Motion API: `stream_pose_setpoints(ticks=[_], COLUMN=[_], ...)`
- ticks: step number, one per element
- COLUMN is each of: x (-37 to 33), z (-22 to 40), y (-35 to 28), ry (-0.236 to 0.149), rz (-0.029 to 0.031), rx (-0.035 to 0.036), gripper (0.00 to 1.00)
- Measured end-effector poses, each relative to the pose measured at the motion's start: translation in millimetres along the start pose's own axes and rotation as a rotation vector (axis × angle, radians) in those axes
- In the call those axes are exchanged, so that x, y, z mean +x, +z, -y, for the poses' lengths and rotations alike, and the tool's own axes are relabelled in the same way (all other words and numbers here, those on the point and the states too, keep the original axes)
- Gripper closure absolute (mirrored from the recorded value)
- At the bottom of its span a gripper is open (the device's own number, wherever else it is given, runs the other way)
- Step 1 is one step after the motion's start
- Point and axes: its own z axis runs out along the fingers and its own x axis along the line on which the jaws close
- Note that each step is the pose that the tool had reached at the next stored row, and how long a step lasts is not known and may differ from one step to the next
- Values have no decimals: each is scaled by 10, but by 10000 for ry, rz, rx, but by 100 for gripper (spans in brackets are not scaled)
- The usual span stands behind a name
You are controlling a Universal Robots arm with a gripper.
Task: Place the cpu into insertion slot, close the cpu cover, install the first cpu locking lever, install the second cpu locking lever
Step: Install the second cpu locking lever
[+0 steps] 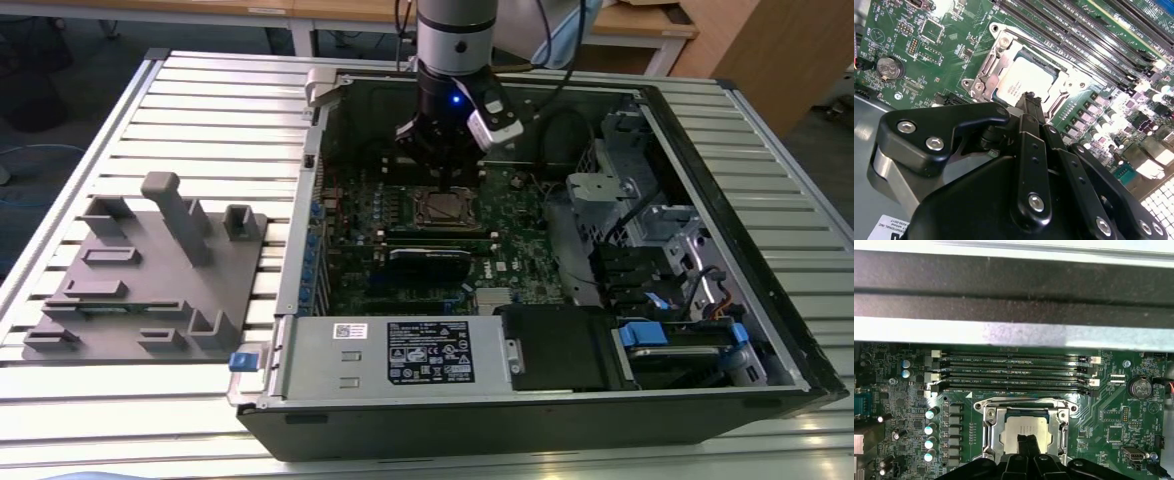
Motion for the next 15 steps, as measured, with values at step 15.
stream_pose_setpoints(ticks=[15], x=[0], z=[49], y=[-9], ry=[0], rz=[1], rx=[0], gripper=[90])
